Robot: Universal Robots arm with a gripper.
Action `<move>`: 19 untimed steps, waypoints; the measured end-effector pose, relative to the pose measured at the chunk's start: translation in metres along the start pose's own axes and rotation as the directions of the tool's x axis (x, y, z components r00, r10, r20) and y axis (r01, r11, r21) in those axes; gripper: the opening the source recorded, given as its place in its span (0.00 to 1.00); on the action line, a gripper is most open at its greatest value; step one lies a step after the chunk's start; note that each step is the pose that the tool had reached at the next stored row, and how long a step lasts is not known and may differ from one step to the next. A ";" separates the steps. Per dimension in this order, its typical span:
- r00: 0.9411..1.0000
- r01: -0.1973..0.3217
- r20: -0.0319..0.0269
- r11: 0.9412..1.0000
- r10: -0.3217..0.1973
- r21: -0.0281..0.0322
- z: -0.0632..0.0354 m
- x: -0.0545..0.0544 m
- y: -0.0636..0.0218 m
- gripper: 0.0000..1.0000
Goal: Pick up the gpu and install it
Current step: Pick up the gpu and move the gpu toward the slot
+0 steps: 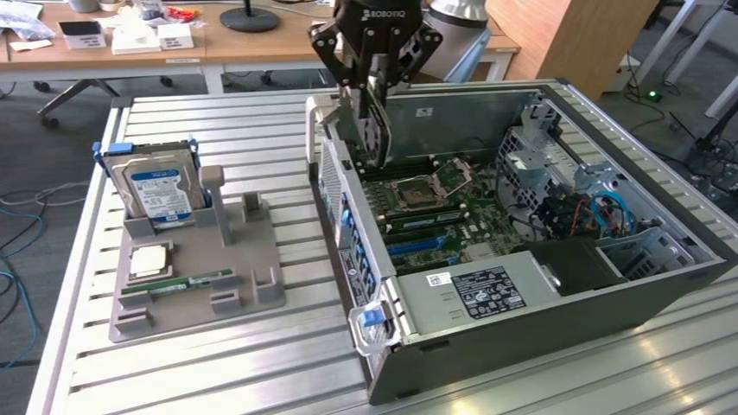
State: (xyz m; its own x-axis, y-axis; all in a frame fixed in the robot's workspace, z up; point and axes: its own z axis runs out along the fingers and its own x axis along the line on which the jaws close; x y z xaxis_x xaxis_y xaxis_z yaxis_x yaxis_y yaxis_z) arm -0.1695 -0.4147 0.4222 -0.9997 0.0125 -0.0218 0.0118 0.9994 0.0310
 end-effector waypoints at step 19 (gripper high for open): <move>1.000 0.000 0.000 1.000 0.000 -0.001 0.0019 -0.084 0.0010 0.26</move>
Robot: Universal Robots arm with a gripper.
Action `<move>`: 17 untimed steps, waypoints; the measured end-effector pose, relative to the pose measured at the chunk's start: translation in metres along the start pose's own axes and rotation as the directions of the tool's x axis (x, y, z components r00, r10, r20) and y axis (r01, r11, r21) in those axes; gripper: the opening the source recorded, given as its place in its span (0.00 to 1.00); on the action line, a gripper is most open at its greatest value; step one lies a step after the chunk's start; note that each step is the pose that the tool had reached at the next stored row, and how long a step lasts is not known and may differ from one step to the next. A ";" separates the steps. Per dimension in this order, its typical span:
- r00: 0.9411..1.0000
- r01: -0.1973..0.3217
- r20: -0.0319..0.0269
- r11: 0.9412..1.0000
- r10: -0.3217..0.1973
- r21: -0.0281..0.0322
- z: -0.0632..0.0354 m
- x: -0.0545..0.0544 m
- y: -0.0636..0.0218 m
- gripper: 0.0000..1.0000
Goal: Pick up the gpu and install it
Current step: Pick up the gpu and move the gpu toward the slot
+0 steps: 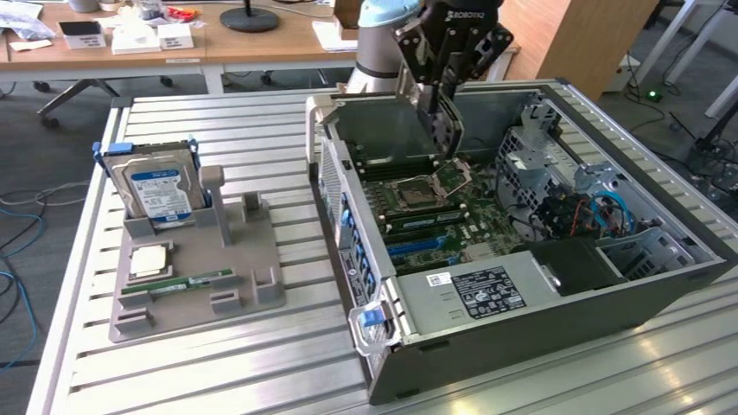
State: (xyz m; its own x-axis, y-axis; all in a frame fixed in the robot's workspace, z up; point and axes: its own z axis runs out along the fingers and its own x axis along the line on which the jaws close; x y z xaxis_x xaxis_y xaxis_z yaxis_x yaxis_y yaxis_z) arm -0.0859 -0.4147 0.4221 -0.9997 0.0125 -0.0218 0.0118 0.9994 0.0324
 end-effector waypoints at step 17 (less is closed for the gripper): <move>1.000 0.000 0.000 1.000 0.000 0.000 0.0016 -0.071 0.0008 0.26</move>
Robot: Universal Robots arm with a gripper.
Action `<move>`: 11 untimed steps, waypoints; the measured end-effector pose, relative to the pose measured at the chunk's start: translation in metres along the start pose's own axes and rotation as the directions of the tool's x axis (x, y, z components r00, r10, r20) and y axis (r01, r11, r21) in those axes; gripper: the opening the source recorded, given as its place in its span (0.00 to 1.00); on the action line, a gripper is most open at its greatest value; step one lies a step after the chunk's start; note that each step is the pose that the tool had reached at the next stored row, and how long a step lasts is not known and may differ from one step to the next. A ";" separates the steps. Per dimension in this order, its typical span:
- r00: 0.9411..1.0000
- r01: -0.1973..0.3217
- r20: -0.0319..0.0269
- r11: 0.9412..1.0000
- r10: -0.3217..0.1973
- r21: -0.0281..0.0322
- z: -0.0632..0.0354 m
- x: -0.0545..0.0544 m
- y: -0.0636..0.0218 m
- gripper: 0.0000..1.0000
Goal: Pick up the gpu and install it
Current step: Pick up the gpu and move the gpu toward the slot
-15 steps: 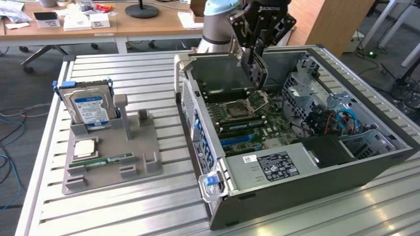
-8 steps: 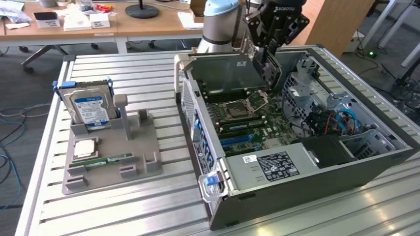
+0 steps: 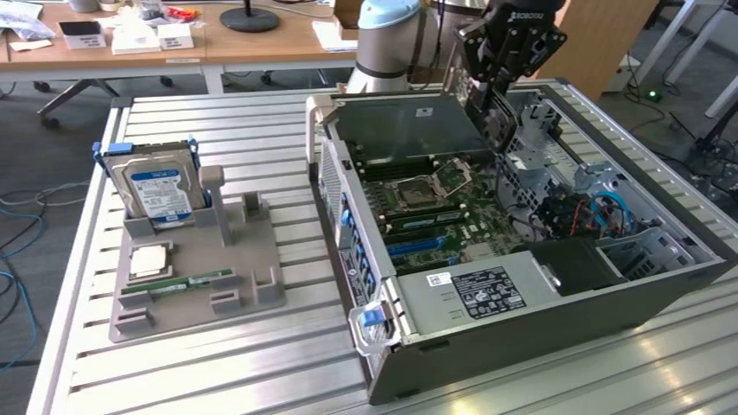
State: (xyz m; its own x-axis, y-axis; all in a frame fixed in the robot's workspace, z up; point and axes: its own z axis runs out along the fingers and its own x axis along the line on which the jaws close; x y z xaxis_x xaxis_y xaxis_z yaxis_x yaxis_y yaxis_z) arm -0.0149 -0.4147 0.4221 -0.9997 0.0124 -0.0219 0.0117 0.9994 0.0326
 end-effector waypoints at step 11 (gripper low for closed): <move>1.000 0.000 0.000 1.000 0.000 0.000 0.0009 -0.039 0.0005 0.26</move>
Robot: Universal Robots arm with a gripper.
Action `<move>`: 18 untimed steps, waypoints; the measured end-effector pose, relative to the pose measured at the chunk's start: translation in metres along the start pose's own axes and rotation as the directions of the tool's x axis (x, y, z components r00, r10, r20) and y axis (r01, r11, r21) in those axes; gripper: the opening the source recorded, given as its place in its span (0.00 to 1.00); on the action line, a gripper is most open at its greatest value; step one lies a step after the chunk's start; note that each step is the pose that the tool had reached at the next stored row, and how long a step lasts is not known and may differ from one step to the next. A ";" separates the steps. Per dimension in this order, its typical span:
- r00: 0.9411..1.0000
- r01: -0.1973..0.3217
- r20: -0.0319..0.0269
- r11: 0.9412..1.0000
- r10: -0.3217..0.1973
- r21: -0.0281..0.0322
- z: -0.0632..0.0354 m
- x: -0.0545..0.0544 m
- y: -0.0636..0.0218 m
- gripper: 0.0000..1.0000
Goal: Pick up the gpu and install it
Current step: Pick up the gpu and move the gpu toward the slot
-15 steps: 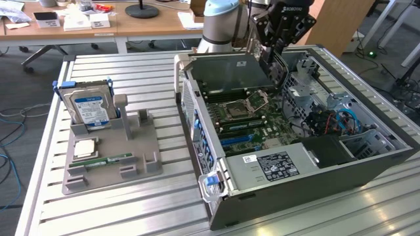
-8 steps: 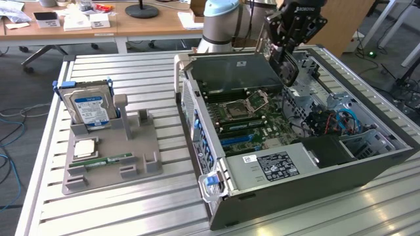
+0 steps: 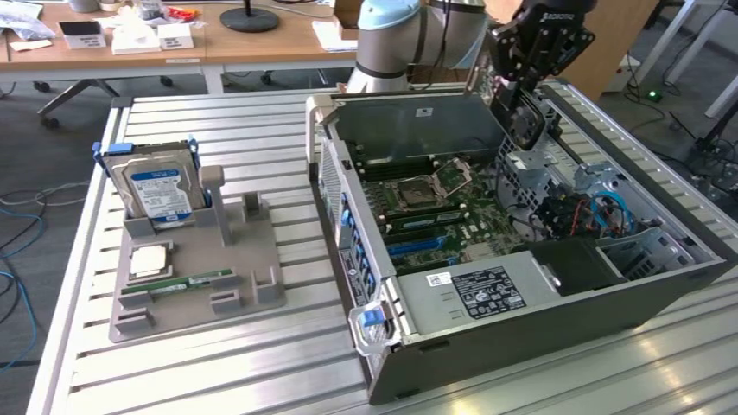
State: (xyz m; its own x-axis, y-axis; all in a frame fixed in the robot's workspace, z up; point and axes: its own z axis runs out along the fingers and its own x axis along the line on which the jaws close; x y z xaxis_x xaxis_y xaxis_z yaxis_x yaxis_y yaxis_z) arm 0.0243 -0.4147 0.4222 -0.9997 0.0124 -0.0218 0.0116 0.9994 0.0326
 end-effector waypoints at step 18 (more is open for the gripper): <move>1.000 0.000 0.000 1.000 0.000 0.000 0.0008 -0.038 0.0004 0.26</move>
State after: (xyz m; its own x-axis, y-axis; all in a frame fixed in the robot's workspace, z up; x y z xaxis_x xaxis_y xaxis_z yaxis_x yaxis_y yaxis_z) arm 0.0620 -0.4147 0.4222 -0.9997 0.0124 -0.0219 0.0117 0.9994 0.0326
